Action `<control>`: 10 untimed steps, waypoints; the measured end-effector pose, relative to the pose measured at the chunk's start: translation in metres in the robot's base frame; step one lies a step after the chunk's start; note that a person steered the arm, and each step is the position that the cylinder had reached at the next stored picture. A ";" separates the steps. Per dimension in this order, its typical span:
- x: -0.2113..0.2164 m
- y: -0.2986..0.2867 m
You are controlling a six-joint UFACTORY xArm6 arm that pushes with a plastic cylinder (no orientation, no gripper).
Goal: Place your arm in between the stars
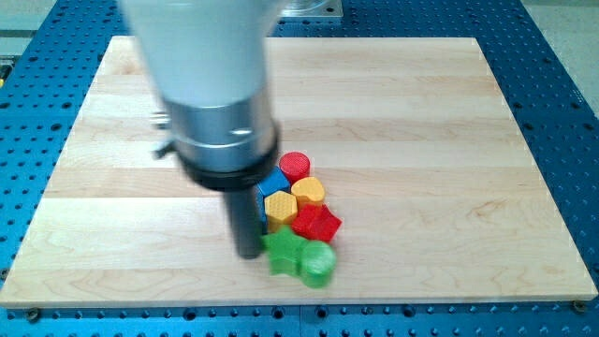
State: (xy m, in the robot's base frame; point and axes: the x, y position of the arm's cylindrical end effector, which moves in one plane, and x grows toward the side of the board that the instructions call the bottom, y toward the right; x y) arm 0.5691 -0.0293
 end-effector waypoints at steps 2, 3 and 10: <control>-0.004 0.044; 0.015 0.014; -0.005 0.102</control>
State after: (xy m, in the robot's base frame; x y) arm 0.5644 0.0724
